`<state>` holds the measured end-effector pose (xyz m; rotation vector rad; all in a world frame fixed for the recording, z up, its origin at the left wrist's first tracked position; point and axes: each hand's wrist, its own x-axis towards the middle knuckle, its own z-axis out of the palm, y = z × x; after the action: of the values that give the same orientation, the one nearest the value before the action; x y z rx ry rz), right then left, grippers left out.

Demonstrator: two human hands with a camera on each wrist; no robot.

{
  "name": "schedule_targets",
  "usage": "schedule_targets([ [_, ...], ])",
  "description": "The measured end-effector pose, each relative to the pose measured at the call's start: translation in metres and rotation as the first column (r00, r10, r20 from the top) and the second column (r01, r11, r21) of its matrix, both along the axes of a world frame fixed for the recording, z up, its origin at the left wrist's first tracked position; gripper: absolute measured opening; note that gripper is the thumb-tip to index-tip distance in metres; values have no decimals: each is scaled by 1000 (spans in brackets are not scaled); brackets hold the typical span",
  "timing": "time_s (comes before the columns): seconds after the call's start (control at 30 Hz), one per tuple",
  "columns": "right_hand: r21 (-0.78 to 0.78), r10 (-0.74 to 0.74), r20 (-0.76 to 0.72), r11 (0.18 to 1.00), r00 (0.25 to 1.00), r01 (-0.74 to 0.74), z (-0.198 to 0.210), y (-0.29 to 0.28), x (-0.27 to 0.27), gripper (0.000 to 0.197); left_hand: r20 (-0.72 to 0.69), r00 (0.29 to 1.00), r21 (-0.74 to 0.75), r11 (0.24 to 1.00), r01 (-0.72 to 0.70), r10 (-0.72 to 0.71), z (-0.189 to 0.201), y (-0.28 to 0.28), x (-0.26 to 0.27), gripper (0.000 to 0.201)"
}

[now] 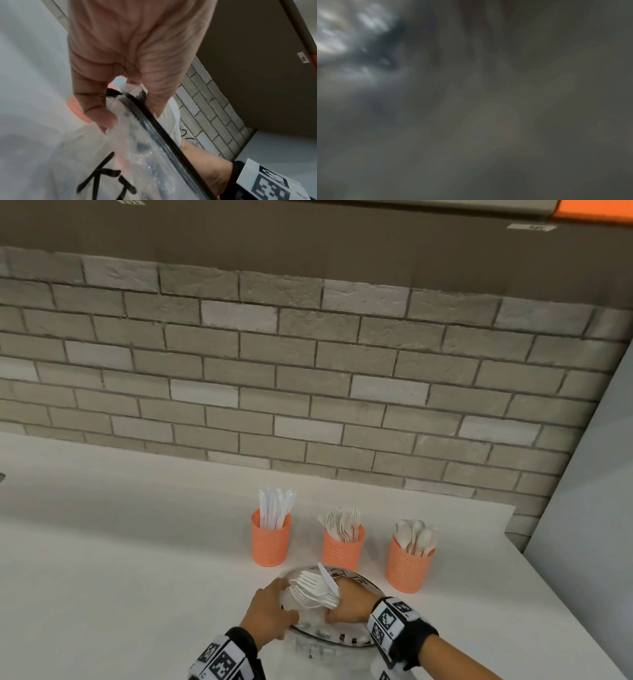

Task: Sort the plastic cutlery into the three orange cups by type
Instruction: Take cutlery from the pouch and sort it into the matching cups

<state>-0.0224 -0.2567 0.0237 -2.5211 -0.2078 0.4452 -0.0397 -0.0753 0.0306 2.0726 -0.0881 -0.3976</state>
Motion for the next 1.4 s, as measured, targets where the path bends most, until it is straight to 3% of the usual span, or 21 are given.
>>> schedule_targets([
  [0.07,87,-17,53,996,998,12,7,-1,-1,28,27,1000,0,1000,-9,9,0,-2,0,55],
  [0.13,166,-59,79,985,995,45,15,-1,-1,18,37,999,25,999,-26,26,-2,-4,0,57],
  [0.2,334,-102,63,940,993,75,24,-1,0,24,30,999,82,997,-15,13,0,-6,-1,52],
  [0.3,590,-267,80,790,960,170,40,-4,4,20,24,994,276,956,99,-110,6,-6,-6,42],
  [0.4,782,-447,41,571,894,250,60,-10,8,10,204,968,419,907,47,-144,24,-6,-12,32],
  [0.43,821,-482,19,508,876,262,67,-12,10,10,297,946,380,925,5,-127,31,-7,-13,30],
  [0.5,877,-538,-19,396,843,273,79,-15,12,19,420,906,141,990,-8,-52,42,-13,-11,20],
  [0.53,897,-557,-29,352,830,268,85,-16,13,23,408,913,-17,1000,14,-6,48,-18,-8,15],
  [0.6,925,-586,-30,292,810,245,95,-15,15,27,209,978,-302,952,41,24,57,-30,-4,16],
  [0.63,932,-601,-19,278,799,231,99,-13,16,28,58,998,-431,902,13,13,60,-36,-3,20],
  [0.7,941,-634,10,268,773,208,105,-10,16,28,-222,974,-628,771,-108,-44,65,-48,-2,26],
  [0.77,941,-667,49,281,743,190,107,-5,15,27,-373,921,-714,668,-210,-110,66,-59,1,34],
  [0.9,924,-741,127,330,659,194,107,9,10,27,-478,858,-788,525,-322,-191,66,-77,14,54],
  [1.07,949,-797,27,209,604,234,105,18,11,18,-535,801,-821,391,-417,-269,75,-89,13,41],
  [1.13,956,-803,-22,158,596,247,103,21,10,10,-553,786,-816,371,-443,-277,79,-90,16,36],
  [1.2,956,-822,-25,147,569,254,100,19,11,12,-573,768,-800,398,-449,-285,77,-88,22,28],
  [1.3,944,-847,24,195,531,267,96,15,12,20,-608,742,-775,416,-476,-282,72,-87,25,19],
  [1.4,934,-838,94,262,538,245,89,16,14,21,-596,756,-783,408,-471,-271,73,-90,22,26],
])
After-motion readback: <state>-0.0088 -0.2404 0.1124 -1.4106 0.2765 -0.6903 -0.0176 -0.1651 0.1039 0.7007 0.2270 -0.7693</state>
